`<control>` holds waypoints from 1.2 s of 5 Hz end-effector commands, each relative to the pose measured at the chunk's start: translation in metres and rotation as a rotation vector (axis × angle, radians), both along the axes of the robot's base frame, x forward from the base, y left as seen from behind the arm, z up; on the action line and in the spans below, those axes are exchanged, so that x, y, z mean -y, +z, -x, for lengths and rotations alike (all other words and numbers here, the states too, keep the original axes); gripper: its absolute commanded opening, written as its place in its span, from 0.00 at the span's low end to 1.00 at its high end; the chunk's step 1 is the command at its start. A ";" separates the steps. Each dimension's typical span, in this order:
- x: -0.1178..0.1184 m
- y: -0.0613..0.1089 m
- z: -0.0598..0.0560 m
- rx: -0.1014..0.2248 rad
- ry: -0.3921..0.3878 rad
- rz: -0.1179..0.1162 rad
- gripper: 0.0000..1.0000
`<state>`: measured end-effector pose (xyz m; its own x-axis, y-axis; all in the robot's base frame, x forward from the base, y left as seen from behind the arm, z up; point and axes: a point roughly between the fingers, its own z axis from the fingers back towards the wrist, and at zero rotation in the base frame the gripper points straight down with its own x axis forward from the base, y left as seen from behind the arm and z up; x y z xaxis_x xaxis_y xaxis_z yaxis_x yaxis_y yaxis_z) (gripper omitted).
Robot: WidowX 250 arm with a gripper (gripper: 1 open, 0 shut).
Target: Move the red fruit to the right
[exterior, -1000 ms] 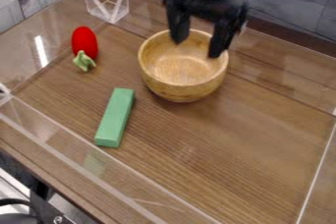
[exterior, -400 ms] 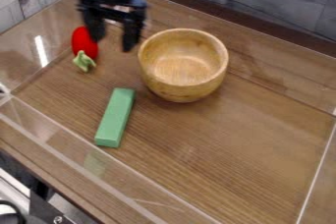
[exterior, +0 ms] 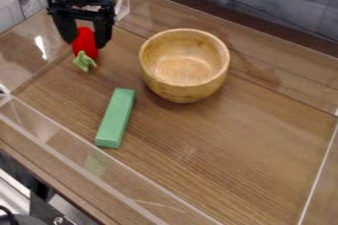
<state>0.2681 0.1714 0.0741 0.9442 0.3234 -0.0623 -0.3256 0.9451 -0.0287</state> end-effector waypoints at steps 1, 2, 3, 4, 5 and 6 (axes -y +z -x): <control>-0.019 0.015 -0.011 0.058 0.048 -0.046 1.00; -0.027 0.011 -0.010 0.053 0.078 -0.049 1.00; -0.036 0.013 -0.014 0.045 0.149 -0.054 1.00; -0.043 0.014 -0.016 0.037 0.216 -0.058 1.00; -0.041 0.010 -0.018 0.031 0.169 -0.058 1.00; -0.039 0.007 -0.021 0.027 0.122 -0.058 1.00</control>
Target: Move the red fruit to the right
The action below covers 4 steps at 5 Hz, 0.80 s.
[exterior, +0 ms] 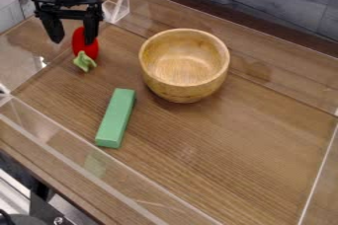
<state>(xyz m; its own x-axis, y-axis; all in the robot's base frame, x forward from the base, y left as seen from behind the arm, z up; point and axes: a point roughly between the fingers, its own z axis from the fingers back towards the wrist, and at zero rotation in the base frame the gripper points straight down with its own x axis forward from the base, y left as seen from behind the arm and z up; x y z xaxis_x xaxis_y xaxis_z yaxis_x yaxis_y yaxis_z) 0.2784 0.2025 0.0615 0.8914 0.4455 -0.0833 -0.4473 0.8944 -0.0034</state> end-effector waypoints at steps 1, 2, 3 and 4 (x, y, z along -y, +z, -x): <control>-0.003 0.017 -0.011 0.049 -0.055 -0.047 1.00; 0.000 0.014 -0.010 0.043 -0.096 -0.047 1.00; 0.007 0.022 -0.018 0.034 -0.061 -0.047 1.00; 0.013 0.031 -0.025 0.029 -0.027 -0.043 1.00</control>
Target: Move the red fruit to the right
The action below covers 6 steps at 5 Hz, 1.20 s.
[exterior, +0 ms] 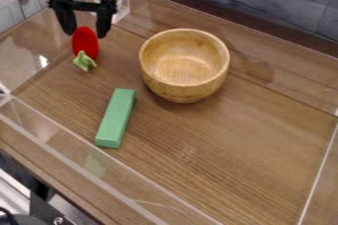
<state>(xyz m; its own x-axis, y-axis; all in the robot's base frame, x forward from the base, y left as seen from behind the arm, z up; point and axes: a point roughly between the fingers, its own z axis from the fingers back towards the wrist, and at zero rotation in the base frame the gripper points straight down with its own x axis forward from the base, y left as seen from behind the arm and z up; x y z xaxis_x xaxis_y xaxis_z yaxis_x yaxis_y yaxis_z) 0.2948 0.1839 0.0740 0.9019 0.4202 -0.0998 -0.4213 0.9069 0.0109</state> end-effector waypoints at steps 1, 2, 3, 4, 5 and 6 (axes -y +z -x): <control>-0.011 0.017 -0.007 0.042 -0.023 -0.030 1.00; -0.018 0.016 -0.004 0.035 -0.043 -0.024 1.00; -0.011 0.001 -0.006 0.027 -0.006 -0.019 1.00; -0.002 -0.013 -0.008 0.024 0.028 -0.012 1.00; -0.008 -0.019 -0.012 0.019 0.084 -0.013 0.00; -0.012 -0.006 -0.012 0.027 0.117 -0.009 0.00</control>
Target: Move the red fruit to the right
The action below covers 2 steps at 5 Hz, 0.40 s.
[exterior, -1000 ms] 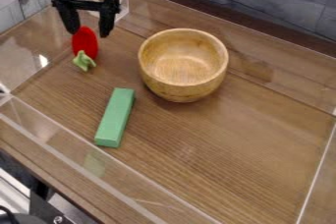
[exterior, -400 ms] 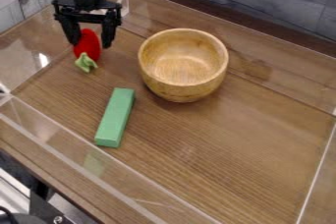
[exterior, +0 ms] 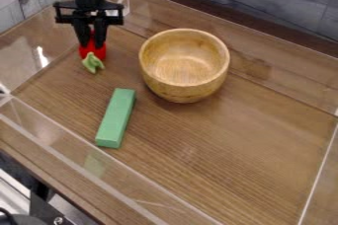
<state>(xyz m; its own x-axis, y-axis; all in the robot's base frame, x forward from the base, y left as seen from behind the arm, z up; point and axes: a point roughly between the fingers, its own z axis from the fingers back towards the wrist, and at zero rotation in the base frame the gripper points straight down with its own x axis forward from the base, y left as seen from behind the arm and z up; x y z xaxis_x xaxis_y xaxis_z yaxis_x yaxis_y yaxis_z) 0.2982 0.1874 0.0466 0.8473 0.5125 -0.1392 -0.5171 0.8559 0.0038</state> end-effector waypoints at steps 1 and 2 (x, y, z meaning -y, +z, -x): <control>-0.002 0.051 -0.008 0.085 0.054 -0.010 0.00; 0.012 0.085 -0.014 0.108 -0.006 0.031 0.00</control>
<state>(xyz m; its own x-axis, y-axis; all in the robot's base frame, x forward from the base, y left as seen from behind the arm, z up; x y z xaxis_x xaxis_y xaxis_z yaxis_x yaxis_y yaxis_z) 0.3062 0.1717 0.1039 0.8504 0.5047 -0.1486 -0.5189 0.8512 -0.0782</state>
